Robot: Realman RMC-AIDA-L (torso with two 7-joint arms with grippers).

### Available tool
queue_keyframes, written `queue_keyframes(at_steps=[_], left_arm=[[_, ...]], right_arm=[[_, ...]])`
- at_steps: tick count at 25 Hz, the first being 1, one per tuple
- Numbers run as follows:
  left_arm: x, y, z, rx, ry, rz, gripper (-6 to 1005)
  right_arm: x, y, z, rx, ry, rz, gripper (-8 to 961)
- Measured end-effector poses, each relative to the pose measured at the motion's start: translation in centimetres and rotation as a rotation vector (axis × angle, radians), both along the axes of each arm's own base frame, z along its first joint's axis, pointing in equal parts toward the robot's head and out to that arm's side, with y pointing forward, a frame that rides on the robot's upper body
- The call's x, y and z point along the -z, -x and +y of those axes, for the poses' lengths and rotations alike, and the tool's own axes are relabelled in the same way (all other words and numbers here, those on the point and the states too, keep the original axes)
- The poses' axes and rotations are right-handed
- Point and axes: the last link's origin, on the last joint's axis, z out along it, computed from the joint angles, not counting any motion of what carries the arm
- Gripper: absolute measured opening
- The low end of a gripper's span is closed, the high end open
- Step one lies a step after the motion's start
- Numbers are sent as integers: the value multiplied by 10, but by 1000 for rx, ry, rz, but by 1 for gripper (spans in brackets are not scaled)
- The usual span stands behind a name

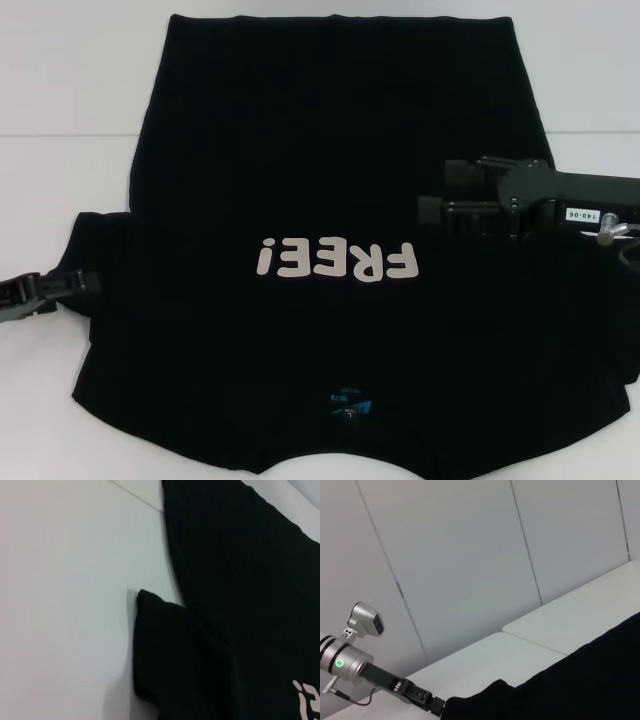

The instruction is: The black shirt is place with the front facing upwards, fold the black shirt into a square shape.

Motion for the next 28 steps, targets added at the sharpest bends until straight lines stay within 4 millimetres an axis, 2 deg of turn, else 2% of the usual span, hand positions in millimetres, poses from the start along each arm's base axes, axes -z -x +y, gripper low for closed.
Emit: queue_keyframes(at_steps=[6, 12, 17, 28], left_arm=[[-3, -6, 4, 21, 4, -1, 931], [-15, -4, -2, -2, 23, -23, 931], [-14, -1, -4, -42, 64, -1, 931], [-8, -12, 8, -77, 112, 0, 931]], right_arm=[[0, 1, 1, -3, -1, 0, 920], [-1, 0, 0, 3, -1, 2, 920], [-1, 1, 1, 3, -5, 10, 919], [-5, 1, 3, 1, -17, 11, 918]])
